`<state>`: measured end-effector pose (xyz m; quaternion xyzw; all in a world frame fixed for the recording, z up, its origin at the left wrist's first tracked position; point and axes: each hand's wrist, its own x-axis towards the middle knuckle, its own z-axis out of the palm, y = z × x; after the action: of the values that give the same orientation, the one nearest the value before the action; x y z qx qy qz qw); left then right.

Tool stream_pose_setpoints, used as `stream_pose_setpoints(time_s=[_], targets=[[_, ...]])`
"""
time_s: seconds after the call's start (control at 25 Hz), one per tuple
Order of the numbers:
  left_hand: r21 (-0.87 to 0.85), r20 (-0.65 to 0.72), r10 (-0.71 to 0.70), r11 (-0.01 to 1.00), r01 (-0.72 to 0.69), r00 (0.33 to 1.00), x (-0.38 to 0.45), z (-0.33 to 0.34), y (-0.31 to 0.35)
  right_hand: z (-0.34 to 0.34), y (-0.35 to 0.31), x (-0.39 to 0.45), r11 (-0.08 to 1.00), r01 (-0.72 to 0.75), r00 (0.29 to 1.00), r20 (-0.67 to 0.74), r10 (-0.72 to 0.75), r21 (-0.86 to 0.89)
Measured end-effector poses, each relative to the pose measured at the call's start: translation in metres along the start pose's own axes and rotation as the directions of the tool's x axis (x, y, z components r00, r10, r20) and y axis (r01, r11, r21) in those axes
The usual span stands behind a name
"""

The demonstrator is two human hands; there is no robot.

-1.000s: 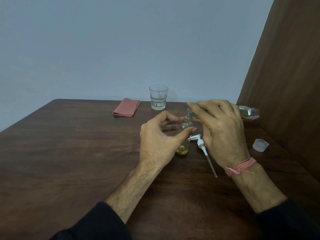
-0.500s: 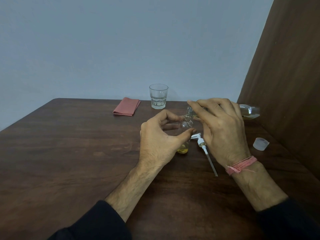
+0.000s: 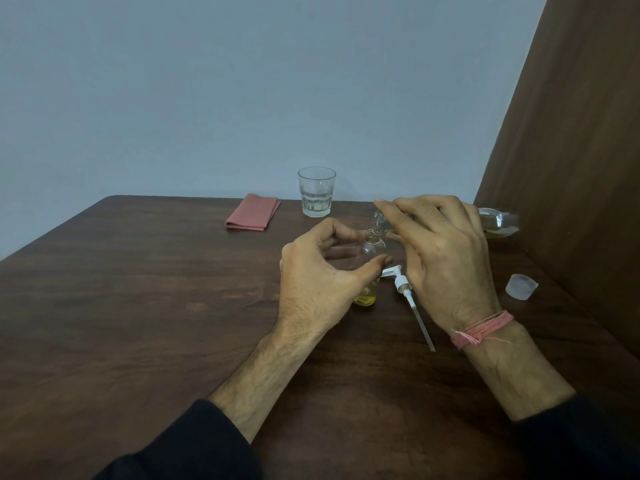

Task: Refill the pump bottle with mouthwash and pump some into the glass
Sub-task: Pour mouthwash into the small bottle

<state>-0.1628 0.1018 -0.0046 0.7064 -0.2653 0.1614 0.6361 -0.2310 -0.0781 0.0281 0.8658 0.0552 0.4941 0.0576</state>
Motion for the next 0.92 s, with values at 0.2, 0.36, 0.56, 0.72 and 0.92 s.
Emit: stream_pose_setpoints(time_s=[0.2, 0.36, 0.56, 0.72, 0.92], targets=[[0.003, 0.000, 0.005, 1.000, -0.005, 1.000, 0.0000, -0.0009, -0.0002, 0.0010, -0.0004, -0.0003, 1.000, 0.001, 1.000, 0.000, -0.001, -0.012], [-0.002, -0.005, 0.005, 1.000, -0.005, 1.000, -0.0003, -0.0002, -0.0005, 0.0006, -0.0006, -0.0007, 1.000, 0.000, 1.000, 0.004, 0.000, -0.006], [0.014, -0.002, 0.006, 1.000, -0.006, 1.000, -0.0003, -0.0007, 0.0002, 0.0006, -0.0011, -0.0001, 1.000, 0.000, 1.000, -0.002, 0.000, -0.007], [0.019, 0.000, 0.001, 1.000, -0.001, 1.000, -0.0007, -0.0009, 0.0014, 0.0002, -0.0011, -0.0003, 1.000, -0.006, 1.000, 0.005, 0.006, -0.010], [0.024, 0.002, -0.005, 1.000, 0.005, 1.000, -0.0008, -0.0016, 0.0020, 0.0004, -0.0019, -0.0003, 1.000, -0.007, 1.000, 0.001, 0.007, -0.011]])
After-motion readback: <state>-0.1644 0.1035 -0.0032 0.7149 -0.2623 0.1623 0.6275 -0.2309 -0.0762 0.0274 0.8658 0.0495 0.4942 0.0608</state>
